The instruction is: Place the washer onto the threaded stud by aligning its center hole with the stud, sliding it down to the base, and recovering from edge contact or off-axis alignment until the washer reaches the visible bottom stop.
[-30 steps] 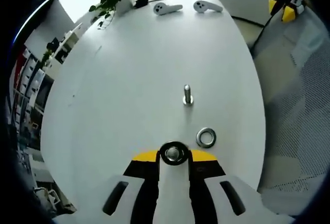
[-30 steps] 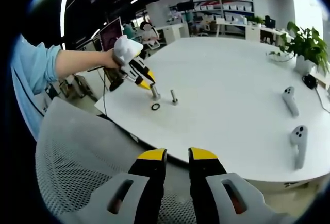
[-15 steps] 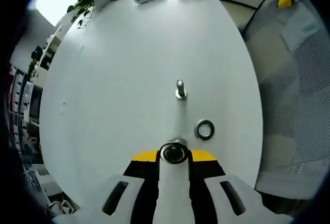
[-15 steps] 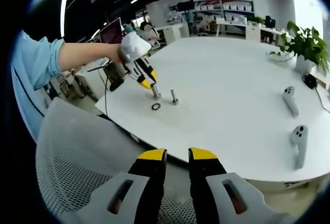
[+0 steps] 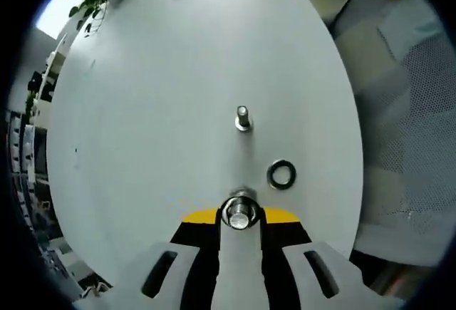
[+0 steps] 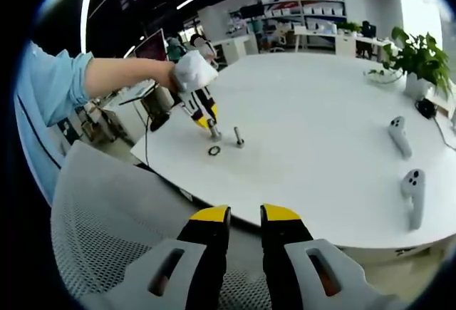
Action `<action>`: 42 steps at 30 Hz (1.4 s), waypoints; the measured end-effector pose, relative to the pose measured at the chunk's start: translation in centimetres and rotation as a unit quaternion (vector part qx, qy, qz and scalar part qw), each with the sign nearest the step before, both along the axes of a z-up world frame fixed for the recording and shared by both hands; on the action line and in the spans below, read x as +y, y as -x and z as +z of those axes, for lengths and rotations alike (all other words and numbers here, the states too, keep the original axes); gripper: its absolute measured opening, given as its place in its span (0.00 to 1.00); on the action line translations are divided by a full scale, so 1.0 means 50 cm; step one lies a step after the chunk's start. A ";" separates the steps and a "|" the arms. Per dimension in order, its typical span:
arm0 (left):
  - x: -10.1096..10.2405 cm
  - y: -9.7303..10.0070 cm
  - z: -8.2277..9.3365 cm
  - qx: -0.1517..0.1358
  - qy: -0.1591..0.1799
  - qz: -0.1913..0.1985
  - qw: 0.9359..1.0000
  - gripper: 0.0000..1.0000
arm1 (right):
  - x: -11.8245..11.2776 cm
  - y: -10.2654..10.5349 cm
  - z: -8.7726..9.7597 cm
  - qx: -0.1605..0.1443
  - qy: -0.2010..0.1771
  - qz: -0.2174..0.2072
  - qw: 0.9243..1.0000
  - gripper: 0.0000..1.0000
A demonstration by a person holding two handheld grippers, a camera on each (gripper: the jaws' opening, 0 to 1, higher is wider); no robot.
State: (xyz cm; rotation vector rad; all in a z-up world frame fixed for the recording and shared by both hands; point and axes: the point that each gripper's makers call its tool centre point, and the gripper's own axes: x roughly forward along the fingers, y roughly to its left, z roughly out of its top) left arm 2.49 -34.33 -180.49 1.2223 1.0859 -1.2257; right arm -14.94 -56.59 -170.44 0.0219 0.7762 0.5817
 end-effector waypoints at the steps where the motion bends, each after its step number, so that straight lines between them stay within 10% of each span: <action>1: 0.000 0.000 -0.004 0.001 -0.001 0.001 1.000 0.19 | 0.000 0.000 0.000 0.000 0.000 0.000 1.000 0.20; 27: 0.013 0.003 -0.061 0.018 0.005 0.042 0.999 0.19 | 0.002 0.003 -0.004 0.008 0.001 0.004 1.000 0.20; 32: 0.018 -0.016 -0.038 -0.029 0.037 0.031 0.998 0.24 | 0.002 0.001 -0.002 0.004 0.000 0.003 1.000 0.20; 42: 0.025 0.001 0.041 -0.030 0.124 0.092 0.988 0.24 | 0.004 -0.001 0.001 -0.001 -0.003 0.005 1.000 0.20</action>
